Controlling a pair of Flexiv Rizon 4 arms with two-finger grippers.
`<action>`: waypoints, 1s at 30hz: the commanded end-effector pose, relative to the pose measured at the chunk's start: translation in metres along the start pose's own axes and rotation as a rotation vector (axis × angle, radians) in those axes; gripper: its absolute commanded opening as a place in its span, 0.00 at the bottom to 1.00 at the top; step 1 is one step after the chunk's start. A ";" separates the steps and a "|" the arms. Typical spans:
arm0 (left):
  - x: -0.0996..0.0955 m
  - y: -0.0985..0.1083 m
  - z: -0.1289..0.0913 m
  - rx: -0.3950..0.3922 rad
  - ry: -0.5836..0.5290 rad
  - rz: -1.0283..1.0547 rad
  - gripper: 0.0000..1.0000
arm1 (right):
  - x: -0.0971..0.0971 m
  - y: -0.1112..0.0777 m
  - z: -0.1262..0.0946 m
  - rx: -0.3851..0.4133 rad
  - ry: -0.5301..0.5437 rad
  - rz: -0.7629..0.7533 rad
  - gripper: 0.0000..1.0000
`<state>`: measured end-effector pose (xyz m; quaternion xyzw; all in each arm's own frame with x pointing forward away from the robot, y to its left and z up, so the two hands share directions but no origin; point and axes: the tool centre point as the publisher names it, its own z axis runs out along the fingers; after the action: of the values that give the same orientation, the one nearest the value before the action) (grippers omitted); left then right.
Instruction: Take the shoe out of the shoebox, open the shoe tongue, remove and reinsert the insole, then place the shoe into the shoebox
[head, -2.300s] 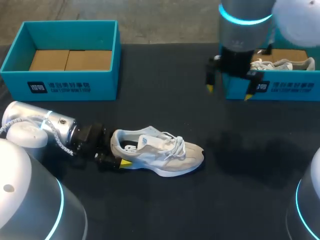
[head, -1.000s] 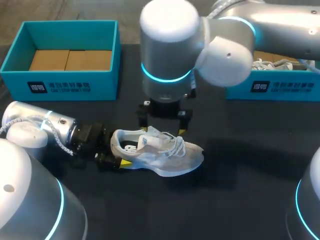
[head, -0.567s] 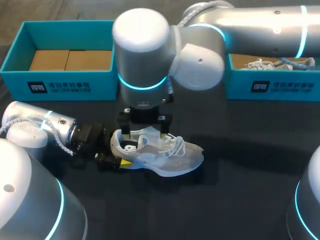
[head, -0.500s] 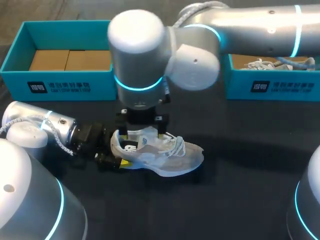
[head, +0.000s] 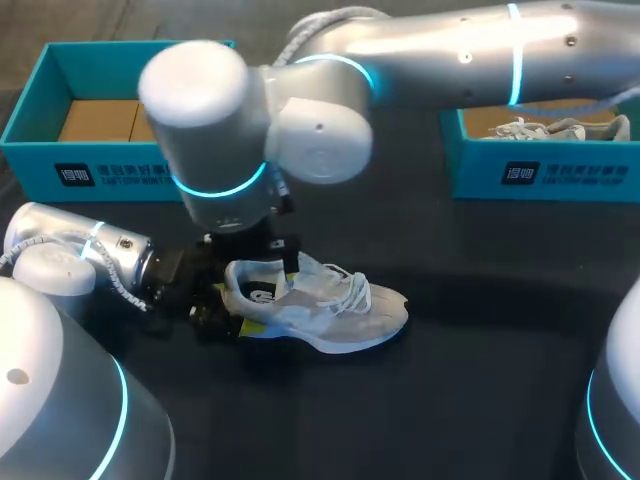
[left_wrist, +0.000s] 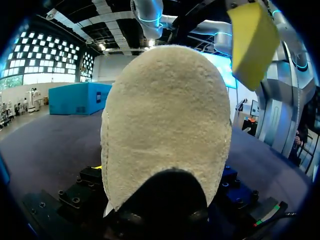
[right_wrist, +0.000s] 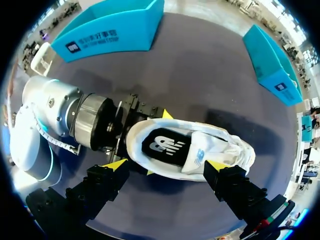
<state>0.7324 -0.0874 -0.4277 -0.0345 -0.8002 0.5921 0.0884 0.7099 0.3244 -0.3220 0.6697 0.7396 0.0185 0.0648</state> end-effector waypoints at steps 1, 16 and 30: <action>0.001 -0.001 0.000 -0.003 -0.002 0.000 0.00 | 0.008 -0.008 -0.005 -0.015 -0.281 0.539 1.00; 0.001 -0.001 0.000 -0.003 -0.002 0.000 0.00 | -0.026 -0.011 -0.006 -0.027 -0.221 0.625 1.00; 0.001 -0.001 0.000 -0.003 -0.002 0.000 0.00 | -0.047 -0.010 -0.001 -0.062 -0.168 0.712 1.00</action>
<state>0.7324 -0.0874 -0.4278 -0.0345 -0.8002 0.5921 0.0884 0.7110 0.2831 -0.3178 0.6655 0.7333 -0.0550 0.1279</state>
